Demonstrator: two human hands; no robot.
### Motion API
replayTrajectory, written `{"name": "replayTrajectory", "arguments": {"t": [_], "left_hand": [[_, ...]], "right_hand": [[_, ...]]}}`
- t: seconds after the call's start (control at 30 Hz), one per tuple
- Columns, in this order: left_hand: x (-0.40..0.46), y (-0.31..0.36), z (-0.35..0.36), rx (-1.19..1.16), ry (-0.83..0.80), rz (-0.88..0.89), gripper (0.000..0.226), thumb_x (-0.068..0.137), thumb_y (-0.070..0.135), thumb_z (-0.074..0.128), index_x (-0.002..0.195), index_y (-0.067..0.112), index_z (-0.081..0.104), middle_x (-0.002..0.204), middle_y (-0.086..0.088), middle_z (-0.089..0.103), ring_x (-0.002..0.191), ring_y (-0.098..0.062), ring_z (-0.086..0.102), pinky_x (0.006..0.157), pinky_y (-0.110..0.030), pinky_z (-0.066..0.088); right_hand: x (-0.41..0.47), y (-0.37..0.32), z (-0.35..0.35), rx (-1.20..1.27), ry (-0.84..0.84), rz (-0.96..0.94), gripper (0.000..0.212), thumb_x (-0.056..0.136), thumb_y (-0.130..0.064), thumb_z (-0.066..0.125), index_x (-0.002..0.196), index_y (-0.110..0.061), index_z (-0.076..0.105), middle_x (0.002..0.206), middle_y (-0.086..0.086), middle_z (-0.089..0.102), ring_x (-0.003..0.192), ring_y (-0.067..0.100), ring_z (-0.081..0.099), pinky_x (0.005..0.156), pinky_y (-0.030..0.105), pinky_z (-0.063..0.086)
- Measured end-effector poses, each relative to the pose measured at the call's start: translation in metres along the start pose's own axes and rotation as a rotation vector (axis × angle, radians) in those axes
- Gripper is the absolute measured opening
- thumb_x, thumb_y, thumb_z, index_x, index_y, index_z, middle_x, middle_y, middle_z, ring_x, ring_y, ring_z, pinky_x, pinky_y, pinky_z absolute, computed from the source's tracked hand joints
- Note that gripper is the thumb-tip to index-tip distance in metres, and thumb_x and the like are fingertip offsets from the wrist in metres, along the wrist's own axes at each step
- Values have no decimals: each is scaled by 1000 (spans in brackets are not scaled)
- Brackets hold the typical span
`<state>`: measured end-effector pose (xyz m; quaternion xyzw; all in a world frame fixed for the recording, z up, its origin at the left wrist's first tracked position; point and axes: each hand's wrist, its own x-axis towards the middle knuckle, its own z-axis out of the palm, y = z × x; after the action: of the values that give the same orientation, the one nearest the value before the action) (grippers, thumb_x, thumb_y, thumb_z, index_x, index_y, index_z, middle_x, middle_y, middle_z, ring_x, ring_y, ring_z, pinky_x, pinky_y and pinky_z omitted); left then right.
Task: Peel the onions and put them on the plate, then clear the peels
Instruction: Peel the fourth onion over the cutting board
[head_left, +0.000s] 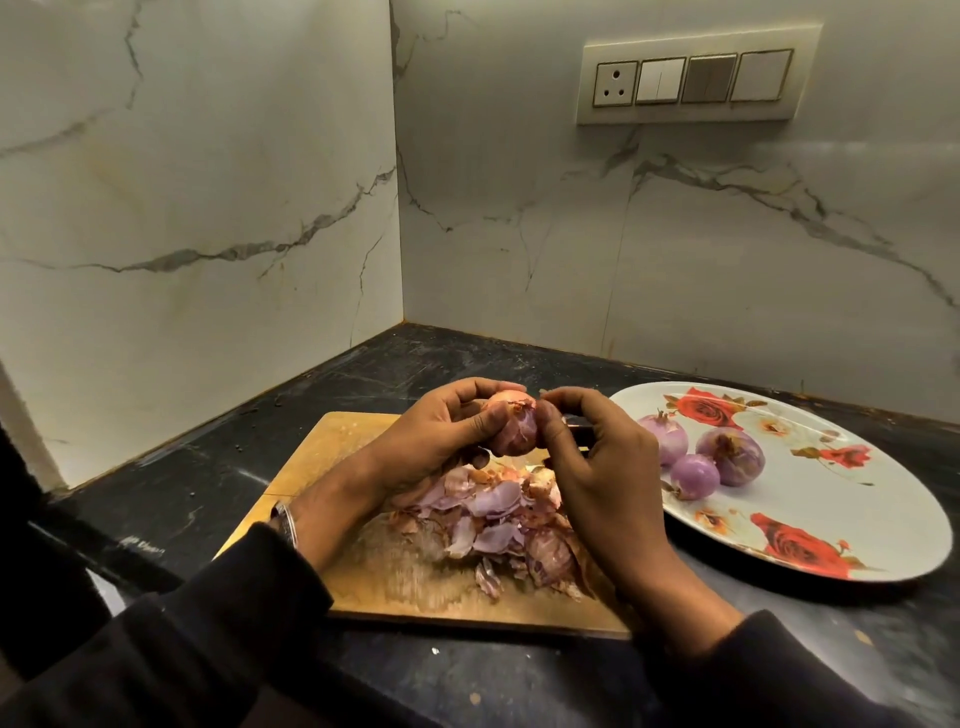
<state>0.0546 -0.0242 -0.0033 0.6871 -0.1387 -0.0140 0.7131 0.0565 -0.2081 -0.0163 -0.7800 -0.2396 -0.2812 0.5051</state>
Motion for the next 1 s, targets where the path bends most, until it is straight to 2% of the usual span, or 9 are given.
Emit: {"name": "replayTrajectory", "arguments": {"t": [0.07, 0.17, 0.27, 0.33, 0.53, 0.7, 0.83, 0.9, 1.0], "left_hand": [[0, -1, -1, 15, -20, -3, 42, 88, 23, 64, 128, 13, 61, 118, -19, 66, 97, -25, 66, 72, -31, 53], [-1, 1, -1, -42, -40, -24, 39, 89, 19, 62, 128, 10, 61, 114, -14, 69, 96, -24, 69, 72, -31, 57], [-2, 1, -1, -73, -44, -14, 42, 90, 17, 61, 129, 4, 57, 116, -14, 70, 103, -29, 69, 81, -40, 59], [-1, 0, -1, -28, -20, 6, 45, 88, 21, 64, 130, 4, 58, 123, -21, 65, 111, -38, 66, 95, -56, 49], [-2, 0, 3, -17, -6, -29, 43, 88, 24, 66, 127, 8, 59, 122, -21, 65, 114, -38, 65, 100, -61, 48], [-3, 3, 6, -39, -36, -22, 38, 88, 20, 64, 124, 10, 62, 111, -9, 72, 106, -29, 70, 85, -39, 61], [-5, 5, 8, 42, -29, -11, 38, 88, 23, 63, 125, 17, 63, 120, -8, 69, 111, -29, 68, 84, -37, 61], [-7, 5, 10, 69, -23, -19, 38, 89, 23, 62, 127, 18, 62, 123, -9, 68, 112, -30, 68, 88, -43, 60], [-9, 6, 12, 92, 17, -21, 39, 89, 25, 60, 128, 18, 60, 120, -9, 69, 113, -32, 67, 96, -59, 49]], "right_hand": [[-1, 0, 0, 107, -50, 86, 18, 94, -33, 68, 110, -27, 71, 99, -12, 72, 87, 6, 72, 71, 31, 62], [-2, 0, -1, 336, -109, 253, 25, 90, -24, 74, 114, -21, 75, 98, -6, 77, 86, 13, 76, 72, 40, 64], [-1, 1, -2, 419, -97, 277, 23, 90, -11, 71, 112, -18, 75, 91, -4, 78, 78, 13, 76, 66, 29, 62], [-2, 1, 0, 357, -64, 229, 23, 93, -8, 68, 112, -20, 74, 90, -7, 77, 78, 10, 75, 65, 24, 61], [-6, 2, 8, 128, 21, 122, 16, 98, -18, 63, 109, -24, 74, 89, -11, 74, 81, 4, 70, 70, 32, 62], [-5, -1, 8, 89, 80, 119, 13, 98, -18, 62, 98, -29, 69, 82, -13, 70, 76, 5, 68, 66, 33, 61], [-2, 5, 6, 100, 107, 175, 13, 99, -17, 62, 101, -28, 69, 86, -11, 70, 81, 6, 68, 70, 33, 62], [0, 8, 3, 84, 105, 181, 15, 100, -16, 61, 102, -29, 68, 88, -12, 70, 83, 5, 67, 71, 30, 61], [0, 10, 2, 53, 44, 198, 26, 102, -10, 55, 118, -23, 70, 105, -9, 71, 96, 7, 66, 82, 27, 59]]}}
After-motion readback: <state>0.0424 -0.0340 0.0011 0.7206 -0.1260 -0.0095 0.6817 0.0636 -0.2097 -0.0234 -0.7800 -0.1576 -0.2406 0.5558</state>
